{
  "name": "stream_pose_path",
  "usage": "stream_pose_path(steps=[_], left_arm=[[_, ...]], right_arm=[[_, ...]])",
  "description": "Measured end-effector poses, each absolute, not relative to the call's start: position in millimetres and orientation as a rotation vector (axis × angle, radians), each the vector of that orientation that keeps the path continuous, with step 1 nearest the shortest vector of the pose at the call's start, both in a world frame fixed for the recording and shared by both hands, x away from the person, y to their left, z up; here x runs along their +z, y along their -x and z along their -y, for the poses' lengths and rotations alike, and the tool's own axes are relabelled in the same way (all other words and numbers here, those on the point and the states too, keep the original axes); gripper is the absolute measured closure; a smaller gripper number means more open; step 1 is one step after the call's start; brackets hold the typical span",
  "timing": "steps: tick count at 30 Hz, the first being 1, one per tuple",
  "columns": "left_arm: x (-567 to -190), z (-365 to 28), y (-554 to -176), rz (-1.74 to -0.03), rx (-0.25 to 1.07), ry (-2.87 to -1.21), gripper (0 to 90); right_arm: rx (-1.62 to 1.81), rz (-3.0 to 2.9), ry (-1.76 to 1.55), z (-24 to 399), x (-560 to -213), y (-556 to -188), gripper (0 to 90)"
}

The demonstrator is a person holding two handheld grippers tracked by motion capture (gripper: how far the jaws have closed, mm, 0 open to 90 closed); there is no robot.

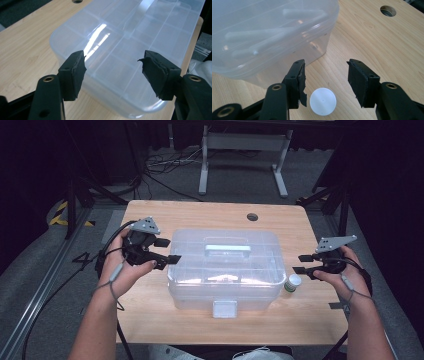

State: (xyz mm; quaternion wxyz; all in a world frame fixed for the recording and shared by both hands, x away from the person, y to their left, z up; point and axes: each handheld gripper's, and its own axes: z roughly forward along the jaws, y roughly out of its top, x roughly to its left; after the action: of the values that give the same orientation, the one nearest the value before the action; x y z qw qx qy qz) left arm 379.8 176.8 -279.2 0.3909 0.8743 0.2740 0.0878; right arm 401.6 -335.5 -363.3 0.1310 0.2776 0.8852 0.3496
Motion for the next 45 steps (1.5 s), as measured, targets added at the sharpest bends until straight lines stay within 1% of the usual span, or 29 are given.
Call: stream_pose_path(steps=[10, 18, 27, 35, 41, 43, 44, 45], left_arm=[[-275.9, -144.6, -389.4, -0.608, 0.166, -2.223, 35.0], [-278.6, -124.1, -399.6, -0.579, 0.142, -2.243, 34.2], [-283.7, -106.9, -405.2, -0.558, 0.131, -2.265, 33.3], [-291.2, -93.9, -408.3, -0.56, 0.147, -2.284, 34.1], [-296.8, -87.8, -410.8, -0.541, 0.147, -2.279, 39.6], [-298.4, -86.6, -411.4, -0.533, 0.141, -2.273, 43.9], [-298.8, -86.3, -411.9, -0.523, 0.14, -2.274, 43.9], [-300.9, -85.3, -412.2, -0.514, 0.13, -2.25, 47.7]], right_arm=[[1.021, -2.576, -0.811, 334.6, -365.0, -399.6, 47.8], [1.023, -2.583, -0.806, 332.7, -366.0, -398.8, 46.8], [1.027, -2.589, -0.803, 330.7, -367.3, -398.7, 45.9], [1.027, -2.598, -0.796, 328.1, -368.3, -398.9, 45.6], [1.031, -2.607, -0.788, 326.7, -369.5, -399.4, 45.5], [1.032, -2.608, -0.787, 326.4, -369.6, -399.5, 45.5], [1.032, -2.608, -0.787, 326.4, -369.6, -399.5, 45.5], [1.032, -2.61, -0.785, 326.3, -369.8, -399.6, 45.3]])
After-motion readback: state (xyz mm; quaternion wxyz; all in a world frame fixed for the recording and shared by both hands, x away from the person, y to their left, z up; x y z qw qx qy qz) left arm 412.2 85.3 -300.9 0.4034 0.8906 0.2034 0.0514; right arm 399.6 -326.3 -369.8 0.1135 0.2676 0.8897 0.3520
